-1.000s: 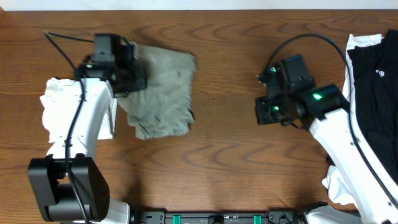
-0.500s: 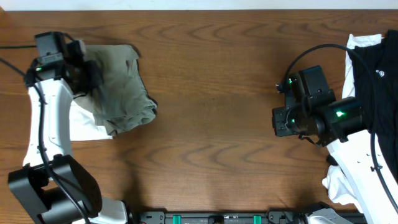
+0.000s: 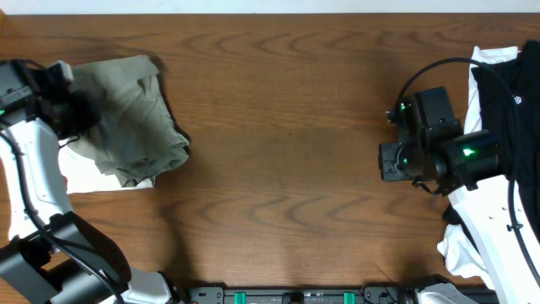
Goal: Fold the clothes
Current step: 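Grasp the folded shorts with the left gripper and carry them left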
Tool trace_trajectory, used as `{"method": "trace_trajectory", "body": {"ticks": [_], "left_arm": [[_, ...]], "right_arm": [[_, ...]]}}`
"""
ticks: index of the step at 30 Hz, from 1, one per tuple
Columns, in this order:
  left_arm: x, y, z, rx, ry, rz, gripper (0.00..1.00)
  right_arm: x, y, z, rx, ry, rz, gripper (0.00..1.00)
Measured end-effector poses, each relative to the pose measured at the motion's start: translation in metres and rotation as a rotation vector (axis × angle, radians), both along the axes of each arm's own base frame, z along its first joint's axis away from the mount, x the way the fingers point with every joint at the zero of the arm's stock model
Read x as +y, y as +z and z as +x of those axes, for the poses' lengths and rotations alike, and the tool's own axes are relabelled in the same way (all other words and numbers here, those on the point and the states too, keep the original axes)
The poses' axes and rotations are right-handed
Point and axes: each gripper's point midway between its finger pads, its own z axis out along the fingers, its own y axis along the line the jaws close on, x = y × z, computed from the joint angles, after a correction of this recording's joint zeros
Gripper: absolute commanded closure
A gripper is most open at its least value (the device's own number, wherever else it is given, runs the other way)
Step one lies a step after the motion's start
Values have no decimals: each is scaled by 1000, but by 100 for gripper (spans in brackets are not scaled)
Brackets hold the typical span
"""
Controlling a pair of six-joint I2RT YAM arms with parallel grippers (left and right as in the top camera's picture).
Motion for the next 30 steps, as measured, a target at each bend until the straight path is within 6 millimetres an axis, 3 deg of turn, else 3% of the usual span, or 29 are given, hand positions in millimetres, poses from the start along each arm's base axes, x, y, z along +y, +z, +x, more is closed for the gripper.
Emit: {"method": "trace_trajectory", "body": {"ticks": [12, 13, 14, 16, 17, 30], "left_arm": [[33, 12, -4, -95, -3, 18, 91], [35, 12, -5, -96, 2, 19, 87], [38, 12, -6, -98, 6, 19, 75], [43, 13, -8, -102, 13, 22, 37], [46, 13, -10, -104, 19, 22, 31], [82, 15, -30, -107, 265, -92, 27]], "right_arm": [[-12, 0, 3, -6, -38, -23, 89], [-13, 0, 2, -5, -38, -24, 89], [-13, 0, 2, -2, -38, -24, 89], [-13, -1, 0, 8, -38, -27, 90], [-13, -1, -1, 11, -38, -28, 90], [-14, -3, -6, 30, -37, -32, 89]]}}
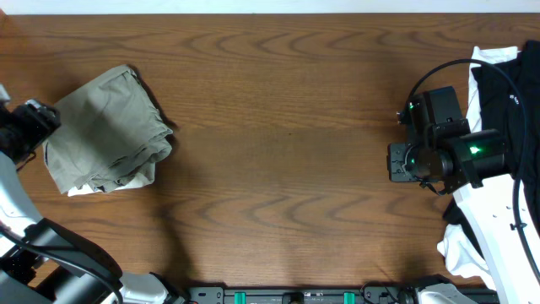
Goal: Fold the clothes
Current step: 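Grasp the folded shorts with the left gripper and carry them left, then place the shorts on the white garment and open the left gripper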
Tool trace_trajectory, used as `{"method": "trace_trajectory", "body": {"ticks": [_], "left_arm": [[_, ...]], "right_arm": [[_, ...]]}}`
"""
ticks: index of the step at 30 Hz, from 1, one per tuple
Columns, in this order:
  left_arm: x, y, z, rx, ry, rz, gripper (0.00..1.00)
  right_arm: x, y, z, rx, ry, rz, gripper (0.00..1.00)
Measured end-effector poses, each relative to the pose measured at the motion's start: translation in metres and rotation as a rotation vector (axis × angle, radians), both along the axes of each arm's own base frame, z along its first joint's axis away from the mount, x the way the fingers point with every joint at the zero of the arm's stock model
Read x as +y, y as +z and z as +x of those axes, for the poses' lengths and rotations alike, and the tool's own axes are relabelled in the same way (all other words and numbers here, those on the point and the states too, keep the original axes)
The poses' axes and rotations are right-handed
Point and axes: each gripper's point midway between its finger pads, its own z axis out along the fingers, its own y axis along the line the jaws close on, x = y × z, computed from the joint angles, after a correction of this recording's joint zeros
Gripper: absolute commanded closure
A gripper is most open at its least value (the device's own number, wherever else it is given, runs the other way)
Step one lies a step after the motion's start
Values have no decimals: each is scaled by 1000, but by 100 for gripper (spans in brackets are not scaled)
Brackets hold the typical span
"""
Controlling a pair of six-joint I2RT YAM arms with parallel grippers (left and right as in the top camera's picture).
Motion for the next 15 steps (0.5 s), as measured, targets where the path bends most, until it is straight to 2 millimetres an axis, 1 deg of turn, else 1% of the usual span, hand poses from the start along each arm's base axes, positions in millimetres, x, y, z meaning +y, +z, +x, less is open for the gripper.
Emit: {"method": "trace_trajectory", "body": {"ticks": [1, 2, 4, 5, 6, 7, 8, 9, 10, 11, 12, 13, 15], "left_arm": [[0, 1, 0, -5, 8, -14, 27], [-2, 1, 1, -13, 7, -27, 27], [-10, 4, 6, -36, -11, -60, 27], [-16, 6, 10, -49, -28, -74, 25], [-23, 7, 14, -59, -48, -82, 19], [-30, 9, 19, -66, -73, -86, 13], [-41, 9, 25, -70, -105, -90, 10], [-53, 9, 30, -70, -137, -93, 7], [-65, 9, 36, -66, -170, -93, 7], [-83, 9, 43, -58, -213, -88, 7], [-101, 8, 49, -50, -257, -84, 5], [-116, 9, 53, -45, -295, -79, 4], [-159, 10, 62, -32, -393, -53, 2]], "right_arm": [[0, 0, 0, 0, 0, 0, 88], [0, 0, 0, -2, 0, 0, 85], [1, 1, 2, -11, -1, 4, 69], [1, 1, 4, -17, 0, 3, 65], [1, 2, 6, -25, 2, 3, 55], [2, 3, 8, -35, 7, 4, 36], [2, 3, 10, -43, 5, 6, 28], [3, 5, 13, -55, 8, 7, 20], [3, 6, 15, -67, 8, 11, 13], [4, 7, 18, -80, 6, 15, 5], [5, 9, 23, -99, 12, 18, 1], [6, 10, 26, -113, 10, 20, 1], [7, 14, 34, -150, 12, 25, 1]]}}
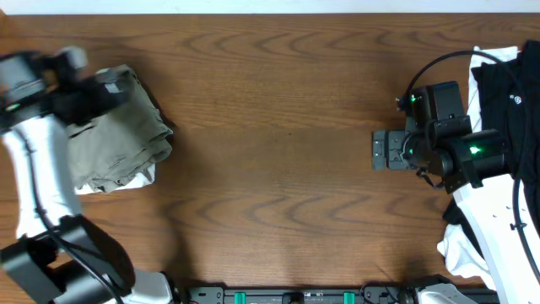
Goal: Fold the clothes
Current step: 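Place the shorts on the white garment and open the left gripper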
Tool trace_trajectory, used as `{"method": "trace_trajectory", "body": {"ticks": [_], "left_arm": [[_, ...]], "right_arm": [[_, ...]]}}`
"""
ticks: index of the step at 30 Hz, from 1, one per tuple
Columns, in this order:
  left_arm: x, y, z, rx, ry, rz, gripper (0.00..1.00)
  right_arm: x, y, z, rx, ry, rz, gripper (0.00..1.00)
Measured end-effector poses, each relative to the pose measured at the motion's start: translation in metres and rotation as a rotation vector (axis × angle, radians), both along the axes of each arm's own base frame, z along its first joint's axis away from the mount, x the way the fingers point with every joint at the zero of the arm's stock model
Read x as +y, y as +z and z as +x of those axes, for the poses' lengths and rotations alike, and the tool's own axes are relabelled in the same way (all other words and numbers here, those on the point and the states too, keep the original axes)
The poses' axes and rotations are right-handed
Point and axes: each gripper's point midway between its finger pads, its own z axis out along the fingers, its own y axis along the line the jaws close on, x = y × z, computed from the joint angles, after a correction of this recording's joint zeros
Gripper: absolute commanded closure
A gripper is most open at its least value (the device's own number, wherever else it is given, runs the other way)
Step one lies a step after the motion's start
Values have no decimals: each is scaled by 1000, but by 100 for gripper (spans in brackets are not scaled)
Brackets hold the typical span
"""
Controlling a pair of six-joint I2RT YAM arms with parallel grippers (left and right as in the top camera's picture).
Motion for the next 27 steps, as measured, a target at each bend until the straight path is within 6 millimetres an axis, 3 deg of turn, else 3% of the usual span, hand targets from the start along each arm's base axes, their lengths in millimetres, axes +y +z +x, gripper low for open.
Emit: {"method": "trace_trajectory", "body": {"ticks": [5, 10, 14, 20, 24, 27], "left_arm": [[-86, 11, -2, -1, -191, 85, 2], [-133, 27, -10, -36, -289, 166, 2], [-137, 26, -16, -12, -284, 227, 2], [-127, 13, -48, 124, -269, 255, 2], [-124, 42, -65, 46, -251, 276, 2], [-124, 74, -95, -65, -235, 288, 2]], "right_arm": [[0, 11, 21, -97, -12, 0, 1], [-3, 27, 43, -212, -39, -15, 1], [-7, 37, 55, -274, -56, -35, 1], [-15, 23, 34, -177, -40, -86, 1], [-19, 29, 13, -176, -54, -79, 1], [-22, 46, -9, -272, -65, -45, 1]]}}
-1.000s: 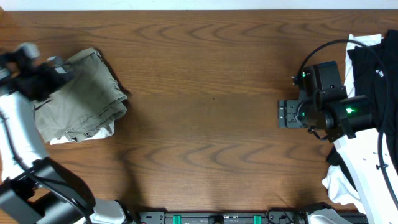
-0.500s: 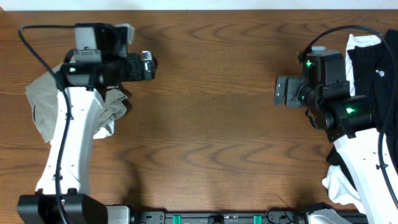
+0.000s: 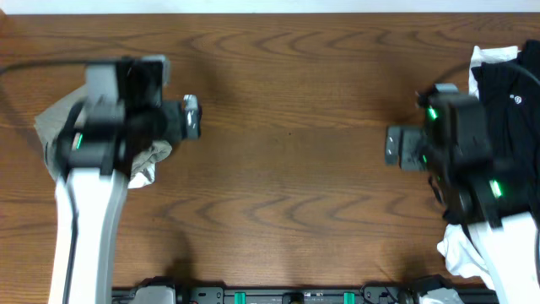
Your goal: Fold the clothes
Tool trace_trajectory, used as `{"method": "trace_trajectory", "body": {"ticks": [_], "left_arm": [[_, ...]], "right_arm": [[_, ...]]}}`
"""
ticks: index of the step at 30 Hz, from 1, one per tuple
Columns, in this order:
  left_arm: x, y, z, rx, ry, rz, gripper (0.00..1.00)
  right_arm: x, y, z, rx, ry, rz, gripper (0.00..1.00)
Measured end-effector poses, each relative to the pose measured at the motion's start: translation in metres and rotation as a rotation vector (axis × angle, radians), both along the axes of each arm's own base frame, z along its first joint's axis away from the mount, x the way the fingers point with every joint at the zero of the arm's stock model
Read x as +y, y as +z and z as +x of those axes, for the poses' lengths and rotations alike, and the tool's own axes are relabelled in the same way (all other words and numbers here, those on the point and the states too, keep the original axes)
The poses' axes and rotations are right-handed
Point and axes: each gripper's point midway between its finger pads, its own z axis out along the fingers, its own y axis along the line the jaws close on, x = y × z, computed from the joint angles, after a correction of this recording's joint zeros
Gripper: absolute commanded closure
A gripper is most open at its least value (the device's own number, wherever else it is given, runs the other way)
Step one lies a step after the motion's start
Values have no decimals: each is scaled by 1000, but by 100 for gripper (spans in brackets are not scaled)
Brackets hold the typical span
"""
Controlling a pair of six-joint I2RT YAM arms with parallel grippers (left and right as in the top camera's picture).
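Note:
The olive garment (image 3: 52, 118) lies folded at the table's left, mostly hidden under my left arm; a bit of it shows at the arm's right side. My left gripper (image 3: 191, 116) hovers just right of the garment, over bare wood, its fingers apart and holding nothing. A black garment (image 3: 506, 80) lies at the right edge on white cloth (image 3: 485, 56). My right gripper (image 3: 394, 145) hangs left of that pile above the table, nothing in it; blur hides how its jaws stand.
A white cloth (image 3: 143, 175) peeks out beneath the olive garment. More white fabric (image 3: 460, 249) lies at the lower right beside the right arm. The wooden table (image 3: 287, 169) stretches between the two arms.
My left arm has swung from the garment's upper left edge to across it, and its gripper is now over wood to the right. The right gripper shifted slightly right.
The left gripper was at the olive garment's left side while it lay spread over the white cloth. Then the garment sat further left as a compact fold, the gripper beside it. Later the gripper was at its top; now it is off the garment.

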Motion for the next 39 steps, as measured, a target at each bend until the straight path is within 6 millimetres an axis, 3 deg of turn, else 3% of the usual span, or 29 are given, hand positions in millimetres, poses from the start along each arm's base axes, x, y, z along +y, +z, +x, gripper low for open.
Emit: {"method": "trace_trajectory", "body": {"ticks": [4, 7, 10, 14, 20, 39], "left_arm": [[1, 28, -44, -163, 1, -3, 2], [1, 31, -73, -253, 1, -5, 2], [2, 27, -94, -307, 1, -6, 2], [2, 21, -109, -317, 1, -6, 2], [2, 21, -116, -323, 1, -6, 2], [2, 20, -117, -319, 1, -6, 2]], "right_arm": [[5, 12, -31, -166, 39, 53, 1], [1, 9, -54, -264, 50, 84, 1], [-4, -2, -72, -293, 48, 95, 1], [-12, -30, -98, -207, 46, 72, 1], [-20, -60, -123, -56, 45, 29, 1], [-22, -58, -125, -82, 35, 37, 1]]}}
